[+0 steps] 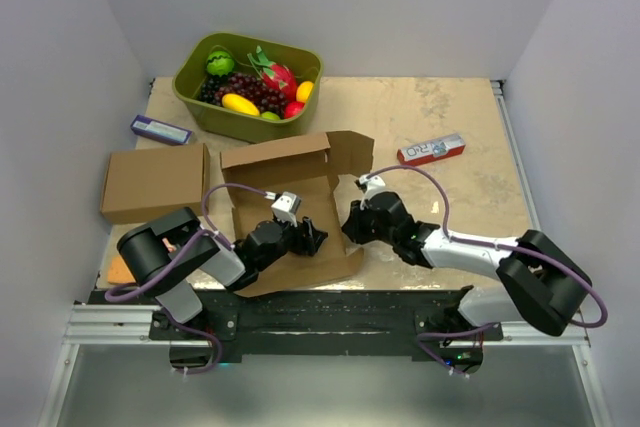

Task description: Fold the paper box

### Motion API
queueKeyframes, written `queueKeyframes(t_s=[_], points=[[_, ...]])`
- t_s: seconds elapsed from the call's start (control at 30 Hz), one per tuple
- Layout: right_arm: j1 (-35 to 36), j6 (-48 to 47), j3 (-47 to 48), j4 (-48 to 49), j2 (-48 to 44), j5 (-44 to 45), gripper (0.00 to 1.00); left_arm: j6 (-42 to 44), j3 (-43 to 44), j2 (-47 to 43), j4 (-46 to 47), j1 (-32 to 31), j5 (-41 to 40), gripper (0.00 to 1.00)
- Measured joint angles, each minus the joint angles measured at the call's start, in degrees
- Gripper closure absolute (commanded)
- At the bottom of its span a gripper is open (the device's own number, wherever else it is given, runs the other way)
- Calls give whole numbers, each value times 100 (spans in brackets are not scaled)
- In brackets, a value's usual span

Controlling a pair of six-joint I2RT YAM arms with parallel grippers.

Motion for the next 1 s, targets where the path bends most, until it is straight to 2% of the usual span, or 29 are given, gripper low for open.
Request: queueKeyframes(t_s=[0.37, 0.63, 0.7, 0.83, 1.0], points=[[673, 173, 66, -2, 234, 153, 84, 2, -31, -15, 4, 2, -57, 33], [946, 356, 197, 197, 933, 138, 84, 4, -59, -26, 20, 7, -133, 33], [984, 426, 260, 282, 1045, 142, 81, 0, -109, -81, 17, 13, -177, 33], [997, 535, 291, 273, 1034, 216, 67, -7, -205, -166, 15, 13, -234, 33], [999, 780, 138, -33, 400, 662, 62, -13, -240, -212, 4, 13, -203, 33]])
